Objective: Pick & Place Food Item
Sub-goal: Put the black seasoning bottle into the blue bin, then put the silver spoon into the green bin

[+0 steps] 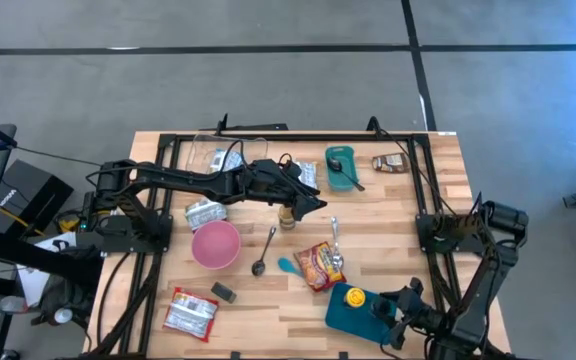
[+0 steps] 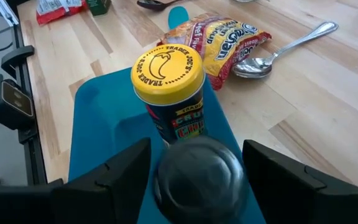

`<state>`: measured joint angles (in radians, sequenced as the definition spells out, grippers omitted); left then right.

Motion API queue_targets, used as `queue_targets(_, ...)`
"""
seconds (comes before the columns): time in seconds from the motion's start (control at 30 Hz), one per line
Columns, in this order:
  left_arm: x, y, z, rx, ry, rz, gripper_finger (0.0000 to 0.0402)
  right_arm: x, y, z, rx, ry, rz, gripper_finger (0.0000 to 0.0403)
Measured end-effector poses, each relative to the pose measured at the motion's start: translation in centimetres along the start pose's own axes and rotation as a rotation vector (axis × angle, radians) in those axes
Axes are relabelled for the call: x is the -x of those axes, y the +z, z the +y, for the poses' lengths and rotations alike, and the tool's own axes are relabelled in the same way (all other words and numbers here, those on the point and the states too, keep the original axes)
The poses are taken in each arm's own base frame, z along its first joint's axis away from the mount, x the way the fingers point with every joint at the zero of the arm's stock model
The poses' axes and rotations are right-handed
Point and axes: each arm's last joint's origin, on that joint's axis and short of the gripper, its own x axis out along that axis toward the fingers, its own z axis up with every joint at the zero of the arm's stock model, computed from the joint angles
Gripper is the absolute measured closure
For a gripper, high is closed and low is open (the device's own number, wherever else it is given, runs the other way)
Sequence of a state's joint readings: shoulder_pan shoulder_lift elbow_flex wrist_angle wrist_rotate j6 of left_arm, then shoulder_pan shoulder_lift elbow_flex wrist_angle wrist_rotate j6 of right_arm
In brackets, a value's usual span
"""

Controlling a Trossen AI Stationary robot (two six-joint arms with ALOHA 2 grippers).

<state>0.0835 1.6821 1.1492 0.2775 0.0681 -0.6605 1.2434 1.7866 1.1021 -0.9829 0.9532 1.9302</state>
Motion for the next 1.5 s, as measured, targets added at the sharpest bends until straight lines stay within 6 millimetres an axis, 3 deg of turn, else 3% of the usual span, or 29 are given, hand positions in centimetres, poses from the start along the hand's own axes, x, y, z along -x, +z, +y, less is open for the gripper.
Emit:
queue_targets(0.4, 0.0, 0.0, 0.0, 0.0, 0.0, 0.0, 0.01, 0.0, 0.0, 0.0, 0.002, -0.005, 0.009, 0.0153)
queue_targets(0.6, 0.0, 0.0, 0.0, 0.0, 0.0, 0.0, 0.01, 0.6, 0.9, -0.2, -0.011, 0.011, 0.015, 0.0153)
queue_targets(1.13, 0.0, 0.0, 0.0, 0.0, 0.015, -0.012, 0.01, 3.3, 5.9, -1.1, 0.002, 0.119, 0.042, 0.0152)
queue_targets(1.5, 0.0, 0.0, 0.0, 0.0, 0.019, -0.015, 0.01, 4.3, 10.4, -2.8, -0.063, 0.152, 0.039, 0.0152)
